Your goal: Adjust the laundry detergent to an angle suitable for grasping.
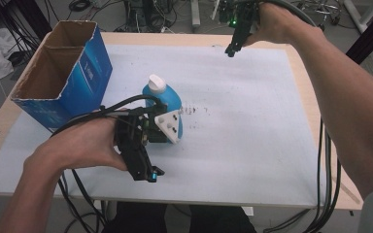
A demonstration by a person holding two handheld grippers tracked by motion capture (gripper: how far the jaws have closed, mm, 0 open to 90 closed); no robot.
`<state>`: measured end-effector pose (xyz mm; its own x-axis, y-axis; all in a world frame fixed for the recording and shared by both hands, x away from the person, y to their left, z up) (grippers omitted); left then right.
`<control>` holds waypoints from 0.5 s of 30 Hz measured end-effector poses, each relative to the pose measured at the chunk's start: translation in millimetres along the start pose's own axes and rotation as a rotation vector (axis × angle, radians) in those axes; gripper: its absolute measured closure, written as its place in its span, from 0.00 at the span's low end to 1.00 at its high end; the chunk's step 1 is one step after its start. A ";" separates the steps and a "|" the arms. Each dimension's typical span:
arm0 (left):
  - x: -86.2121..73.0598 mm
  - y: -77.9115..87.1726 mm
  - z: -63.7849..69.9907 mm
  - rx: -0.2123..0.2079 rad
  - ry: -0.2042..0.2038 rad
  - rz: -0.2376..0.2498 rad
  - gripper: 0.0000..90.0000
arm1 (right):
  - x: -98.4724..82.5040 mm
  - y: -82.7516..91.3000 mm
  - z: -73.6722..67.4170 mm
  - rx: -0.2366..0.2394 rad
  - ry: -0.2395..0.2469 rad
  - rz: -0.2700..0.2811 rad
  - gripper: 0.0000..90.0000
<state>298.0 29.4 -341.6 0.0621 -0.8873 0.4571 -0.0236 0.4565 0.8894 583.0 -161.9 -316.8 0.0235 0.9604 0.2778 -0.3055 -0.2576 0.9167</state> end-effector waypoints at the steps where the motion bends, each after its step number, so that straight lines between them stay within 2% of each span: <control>1: 0.0 0.0 0.0 0.000 0.000 0.000 0.17 | 0.0 0.0 0.0 0.000 0.000 0.000 0.13; 15: 1.5 -1.0 -0.4 -0.006 -0.004 -0.008 0.17 | -1.3 2.6 -0.9 0.000 0.005 0.002 0.13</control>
<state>298.5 27.7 -341.9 0.0583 -0.8913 0.4497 -0.0172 0.4495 0.8931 581.4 -163.8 -315.0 0.0183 0.9603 0.2784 -0.3058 -0.2597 0.9160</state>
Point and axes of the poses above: each handheld gripper's, and its own axes: y roughly backward along the jaws, x roughly out of its top, z roughly to its right, the point moved 2 cm from there along -y, roughly forward along the jaws, and after that the axes turned 7 degrees about z, right-handed, at the moved point
